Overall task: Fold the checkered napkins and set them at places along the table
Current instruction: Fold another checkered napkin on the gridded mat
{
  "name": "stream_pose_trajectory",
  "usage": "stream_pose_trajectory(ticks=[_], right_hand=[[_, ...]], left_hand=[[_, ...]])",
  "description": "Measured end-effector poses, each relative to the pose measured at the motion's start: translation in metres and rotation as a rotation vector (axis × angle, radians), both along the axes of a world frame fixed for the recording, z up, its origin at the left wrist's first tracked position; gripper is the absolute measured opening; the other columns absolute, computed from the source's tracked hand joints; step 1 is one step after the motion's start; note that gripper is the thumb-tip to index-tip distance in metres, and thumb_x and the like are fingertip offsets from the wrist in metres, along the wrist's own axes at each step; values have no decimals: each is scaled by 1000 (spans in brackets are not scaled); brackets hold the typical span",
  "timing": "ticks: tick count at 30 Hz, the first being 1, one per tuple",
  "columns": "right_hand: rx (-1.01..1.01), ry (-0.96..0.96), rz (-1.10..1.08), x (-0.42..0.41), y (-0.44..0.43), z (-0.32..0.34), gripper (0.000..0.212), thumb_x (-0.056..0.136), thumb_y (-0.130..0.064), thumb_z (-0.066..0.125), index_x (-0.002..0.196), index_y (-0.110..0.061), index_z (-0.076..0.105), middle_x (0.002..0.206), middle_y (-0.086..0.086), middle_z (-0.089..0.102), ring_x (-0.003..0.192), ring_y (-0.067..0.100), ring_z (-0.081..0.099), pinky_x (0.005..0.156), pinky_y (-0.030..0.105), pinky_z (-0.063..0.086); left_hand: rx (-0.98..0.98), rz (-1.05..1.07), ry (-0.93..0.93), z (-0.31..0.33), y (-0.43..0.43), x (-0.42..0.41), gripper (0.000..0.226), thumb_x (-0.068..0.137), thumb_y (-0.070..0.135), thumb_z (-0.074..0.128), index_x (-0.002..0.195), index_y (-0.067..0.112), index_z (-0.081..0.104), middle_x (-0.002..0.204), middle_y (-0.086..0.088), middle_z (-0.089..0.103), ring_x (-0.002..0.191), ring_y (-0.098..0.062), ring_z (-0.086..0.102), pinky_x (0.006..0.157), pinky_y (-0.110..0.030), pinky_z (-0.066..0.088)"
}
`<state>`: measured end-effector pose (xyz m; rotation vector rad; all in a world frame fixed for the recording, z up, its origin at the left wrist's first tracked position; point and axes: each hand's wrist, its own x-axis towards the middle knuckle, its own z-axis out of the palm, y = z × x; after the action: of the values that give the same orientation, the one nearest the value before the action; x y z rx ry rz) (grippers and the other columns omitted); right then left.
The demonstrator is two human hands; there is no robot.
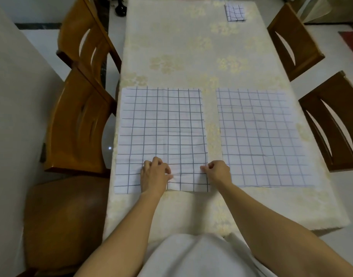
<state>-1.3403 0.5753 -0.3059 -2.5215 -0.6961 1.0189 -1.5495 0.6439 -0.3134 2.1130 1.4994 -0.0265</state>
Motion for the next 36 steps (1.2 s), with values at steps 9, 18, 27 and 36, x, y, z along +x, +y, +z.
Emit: stream_pose_trajectory(ticks=[9, 18, 27, 36], right_hand=[[192, 83, -87, 7, 5, 12, 30, 100, -34, 58, 89, -9, 68, 77, 5, 67, 77, 22, 63, 70, 32, 52], [228, 518, -280, 36, -7, 21, 15, 93, -22, 72, 93, -7, 72, 90, 13, 73, 75, 22, 69, 60, 26, 56], [312, 725, -229, 91, -18, 28, 42, 92, -43, 70, 122, -15, 65, 141, 2, 56, 128, 25, 51, 104, 49, 50], [340, 1105, -208, 163, -69, 25, 50, 87, -41, 73, 126, -13, 59, 128, 2, 65, 101, 19, 71, 99, 38, 53]], left_hand=[[65, 52, -90, 8, 4, 4, 6, 96, 34, 66, 95, 28, 69, 96, 10, 64, 99, -16, 53, 93, -31, 41], [-14, 228, -223, 24, 5, 26, 7, 95, 32, 69, 92, 26, 69, 93, 11, 66, 86, -13, 63, 77, -35, 55], [-49, 393, -240, 35, -32, 87, 6, 96, 31, 68, 94, 25, 69, 89, 10, 64, 80, -11, 61, 61, -24, 45], [-283, 709, -523, 46, -67, 203, 9, 94, 30, 69, 92, 22, 66, 89, 4, 68, 89, -18, 66, 82, -32, 57]])
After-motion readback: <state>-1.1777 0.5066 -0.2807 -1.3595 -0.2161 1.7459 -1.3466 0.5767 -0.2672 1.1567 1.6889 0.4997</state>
